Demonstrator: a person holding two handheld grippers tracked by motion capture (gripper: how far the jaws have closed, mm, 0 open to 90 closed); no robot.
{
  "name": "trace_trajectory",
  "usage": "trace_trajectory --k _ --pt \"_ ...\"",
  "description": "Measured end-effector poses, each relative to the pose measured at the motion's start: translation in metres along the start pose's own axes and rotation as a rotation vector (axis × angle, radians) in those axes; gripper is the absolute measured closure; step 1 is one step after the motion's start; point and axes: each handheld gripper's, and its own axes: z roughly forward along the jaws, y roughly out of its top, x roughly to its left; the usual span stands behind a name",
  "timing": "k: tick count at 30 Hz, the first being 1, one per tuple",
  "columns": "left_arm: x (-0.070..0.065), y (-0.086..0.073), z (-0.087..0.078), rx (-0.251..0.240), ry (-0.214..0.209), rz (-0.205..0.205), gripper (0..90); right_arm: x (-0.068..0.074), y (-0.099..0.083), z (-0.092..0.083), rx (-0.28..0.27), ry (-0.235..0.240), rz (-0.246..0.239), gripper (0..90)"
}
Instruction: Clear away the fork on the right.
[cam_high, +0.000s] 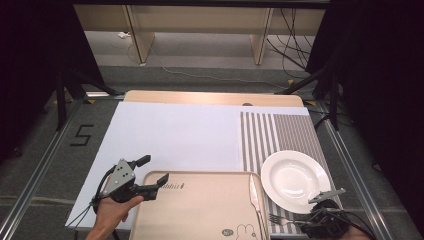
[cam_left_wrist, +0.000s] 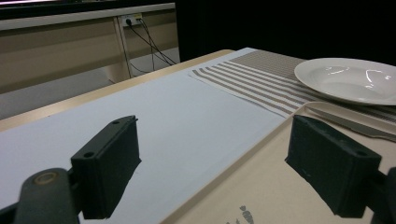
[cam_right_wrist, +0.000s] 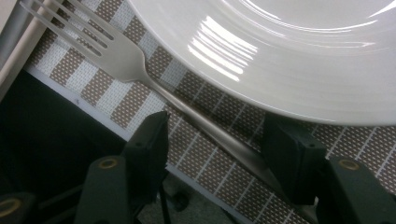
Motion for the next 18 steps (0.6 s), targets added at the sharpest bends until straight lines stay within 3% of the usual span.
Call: trace_trajectory --k 1,5,6,9,10,14,18 --pt "-0.0001 0.0000 0.0000 0.000 0.000 0.000 16.3 -0.0003 0.0005 0.0001 0.004 -0.003 -0.022 44.9" --pt "-0.0002 -0.0001 0.0005 0.000 -0.001 0.000 16.3 0.0033 0.0024 0.0009 0.032 -0.024 -0.032 49.5" --pt "-0.0002 -0.0001 0.0006 0.000 -0.001 -0.001 16.3 0.0063 0.0029 0.0004 0.050 -0.026 -0.007 50.6" --pt "-0.0004 -0.0001 0.0006 0.000 -0.001 0.000 16.3 0.0032 0.0042 0.0018 0.038 -0.040 -0.066 52.2" --pt "-0.0003 -0.0001 0.0006 0.000 -0.001 0.000 16.3 0.0053 0.0040 0.0016 0.046 -0.040 -0.048 52.5" --pt "-0.0001 -0.0005 0.0015 -0.006 -0.005 -0.005 16.3 0.0075 0.0049 0.0015 0.052 -0.033 -0.075 55.8" --pt "-0.0003 -0.0002 0.0010 0.001 -0.001 -0.002 16.3 0.0086 0.0074 0.0026 0.060 -0.036 -0.129 58.7"
